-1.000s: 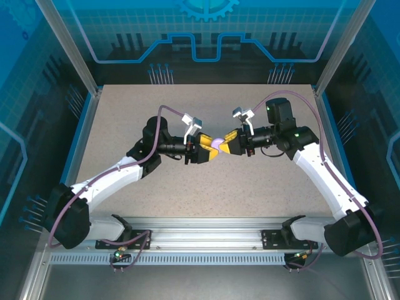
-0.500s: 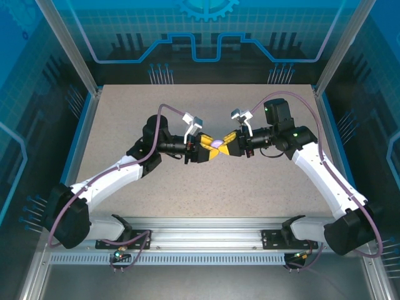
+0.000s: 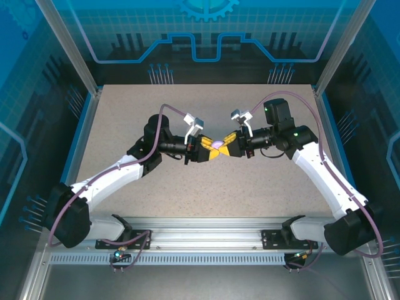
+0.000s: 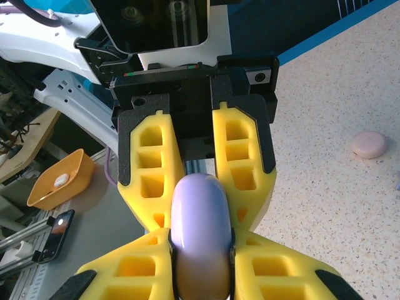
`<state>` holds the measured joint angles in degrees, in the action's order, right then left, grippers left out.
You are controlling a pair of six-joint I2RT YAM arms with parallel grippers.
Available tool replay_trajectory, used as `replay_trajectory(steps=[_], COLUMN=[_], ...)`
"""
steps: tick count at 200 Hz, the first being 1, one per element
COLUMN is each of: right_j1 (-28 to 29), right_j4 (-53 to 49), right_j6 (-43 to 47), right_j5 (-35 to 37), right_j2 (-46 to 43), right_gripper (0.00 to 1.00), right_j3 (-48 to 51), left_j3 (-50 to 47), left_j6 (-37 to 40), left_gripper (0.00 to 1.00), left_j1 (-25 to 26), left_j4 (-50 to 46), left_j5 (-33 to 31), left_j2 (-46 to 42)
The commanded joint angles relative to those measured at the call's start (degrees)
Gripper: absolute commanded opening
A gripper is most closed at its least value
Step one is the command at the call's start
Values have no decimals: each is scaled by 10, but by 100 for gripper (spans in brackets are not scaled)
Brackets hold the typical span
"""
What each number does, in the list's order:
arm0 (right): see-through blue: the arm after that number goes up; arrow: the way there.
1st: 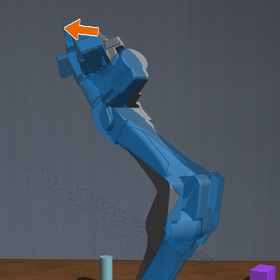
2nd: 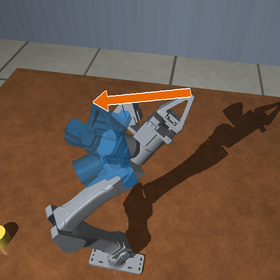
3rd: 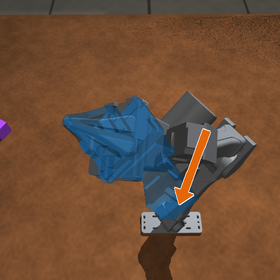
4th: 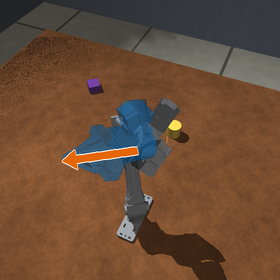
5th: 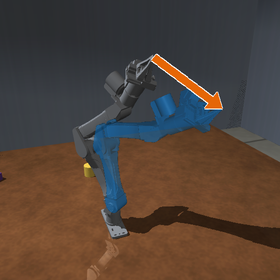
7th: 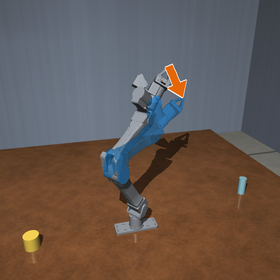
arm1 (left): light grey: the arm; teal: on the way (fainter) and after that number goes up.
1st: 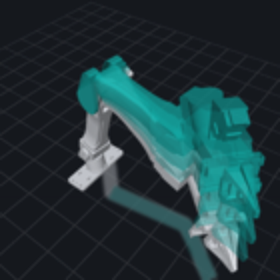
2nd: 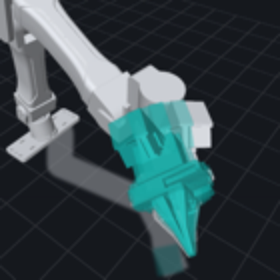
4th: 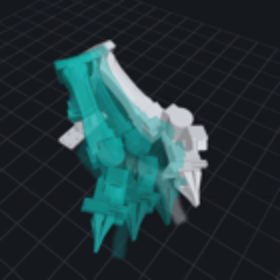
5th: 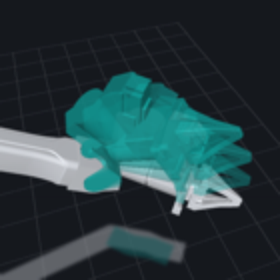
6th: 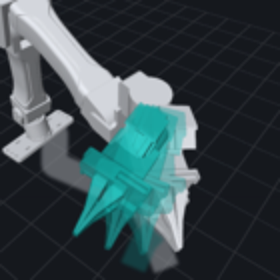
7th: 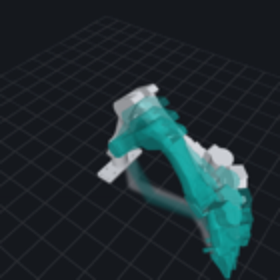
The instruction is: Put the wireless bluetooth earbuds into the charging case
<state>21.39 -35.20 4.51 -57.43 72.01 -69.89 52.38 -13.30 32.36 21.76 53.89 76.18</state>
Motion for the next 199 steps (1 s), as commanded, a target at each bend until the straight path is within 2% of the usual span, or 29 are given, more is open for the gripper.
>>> replay_trajectory(steps=[1,22,37,50,62,94,114,139,176,199], right_j1=[24,30,31,32,32,30,28,28,31,33], right_j4=[-11,-17,-20,-18,-15,-13,-15,-37,-67,-75], right_j6=[11,16,17,13,8,10,22,49,74,77], right_j5=[-2,5,16,36,71,169,193,186,182,187], right_j2=[9,8,7,-1,-14,-55,-76,-86,-72,-55], right_gripper=[20,23,26,33,46,61,63,65,64,64], right_j3=[-19,-21,-24,-24,-22,-11,-6,-10,-23,-35], left_j3=[26,27,30,13,-8,-20,-25,-28,-31,-24], left_j6=[22,24,53,81,102,134,143,148,134,142], left_gripper=[17,13,10,8,8,10,10,11,11,11], left_j1=[5,7,6,6,7,6,6,5,6,6], left_j4=[-4,-8,-33,-23,-4,-16,-1,15,43,27], left_j5=[9,2,-12,-33,-53,-72,-63,-48,-27,-21], left_j2=[9,10,8,0,-12,-19,-17,-15,-18,-23])
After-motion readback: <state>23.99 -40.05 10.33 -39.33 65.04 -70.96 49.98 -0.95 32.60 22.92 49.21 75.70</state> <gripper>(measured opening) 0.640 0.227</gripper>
